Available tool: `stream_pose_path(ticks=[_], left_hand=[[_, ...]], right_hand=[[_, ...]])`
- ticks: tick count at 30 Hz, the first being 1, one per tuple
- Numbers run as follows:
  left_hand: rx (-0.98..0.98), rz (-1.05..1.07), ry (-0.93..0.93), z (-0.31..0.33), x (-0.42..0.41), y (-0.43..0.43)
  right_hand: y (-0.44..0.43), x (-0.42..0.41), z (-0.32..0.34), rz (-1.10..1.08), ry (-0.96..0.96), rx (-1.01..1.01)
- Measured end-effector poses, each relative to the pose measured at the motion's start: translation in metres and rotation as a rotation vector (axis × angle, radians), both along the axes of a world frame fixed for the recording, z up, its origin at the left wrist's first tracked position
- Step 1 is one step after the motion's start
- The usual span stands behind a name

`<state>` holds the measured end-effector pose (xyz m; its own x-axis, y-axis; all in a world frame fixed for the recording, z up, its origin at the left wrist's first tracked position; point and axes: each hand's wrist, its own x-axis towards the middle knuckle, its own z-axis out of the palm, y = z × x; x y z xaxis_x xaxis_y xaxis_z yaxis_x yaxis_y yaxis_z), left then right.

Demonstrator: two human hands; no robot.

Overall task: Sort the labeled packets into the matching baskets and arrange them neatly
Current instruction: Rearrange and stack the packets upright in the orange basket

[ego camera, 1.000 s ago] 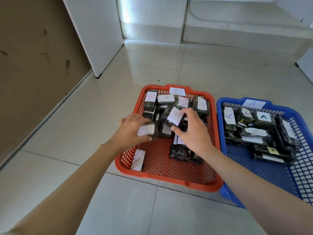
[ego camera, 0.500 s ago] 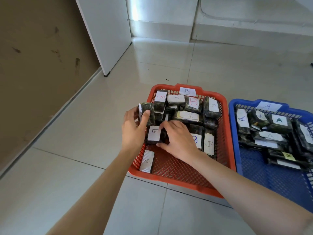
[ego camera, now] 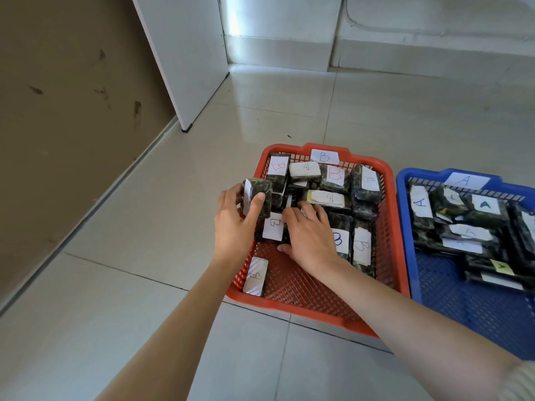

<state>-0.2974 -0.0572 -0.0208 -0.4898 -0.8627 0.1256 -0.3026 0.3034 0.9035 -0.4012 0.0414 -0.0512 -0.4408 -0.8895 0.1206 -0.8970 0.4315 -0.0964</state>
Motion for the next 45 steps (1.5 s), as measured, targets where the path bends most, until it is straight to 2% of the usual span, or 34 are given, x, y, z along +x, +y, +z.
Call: stream_pose_path(ticks=[18, 20, 22, 25, 26, 27, 31, 36, 40, 43, 44, 45], left_hand=[[-0.065, -0.054, -0.035, 0.001, 0.001, 0.003], [-0.08, -0.067, -0.049, 0.002, 0.002, 0.003], [-0.091, -0.08, -0.065, 0.001, 0.002, 0.003], [-0.155, -0.137, -0.085, -0.001, 0.002, 0.004], [-0.182, -0.16, -0.093, -0.002, 0.001, 0.004], [-0.204, -0.181, -0.101, -0.003, 0.001, 0.003], [-0.278, -0.26, -0.159, -0.005, 0.002, -0.002], [-0.388, -0.412, -0.279, -0.004, 0.011, -0.014], [-0.558, -0.445, -0.406, 0.0, 0.011, -0.024], [-0.829, -0.497, -0.372, 0.003, 0.016, -0.023], [-0.915, -0.569, -0.411, 0.005, 0.018, -0.02], [-0.972, -0.669, -0.543, 0.007, 0.021, -0.015]], right_hand=[[0.008, -0.001, 0.004, 0.088, -0.072, 0.06], [0.011, -0.007, 0.011, 0.08, -0.224, 0.059], [0.015, -0.014, 0.022, 0.008, -0.451, -0.13], [0.016, -0.019, 0.05, -0.216, -1.0, -0.468], [0.014, -0.019, 0.059, -0.258, -1.174, -0.502], [0.011, -0.02, 0.065, -0.269, -1.26, -0.475], [0.001, -0.019, 0.069, -0.261, -1.151, -0.283], [-0.003, -0.019, 0.061, -0.256, -1.218, -0.167], [-0.005, -0.023, 0.054, -0.338, -1.094, -0.237], [-0.004, -0.032, 0.048, -0.392, -1.062, -0.277], [-0.005, -0.034, 0.048, -0.395, -1.038, -0.277], [-0.006, -0.036, 0.048, -0.391, -1.01, -0.272]])
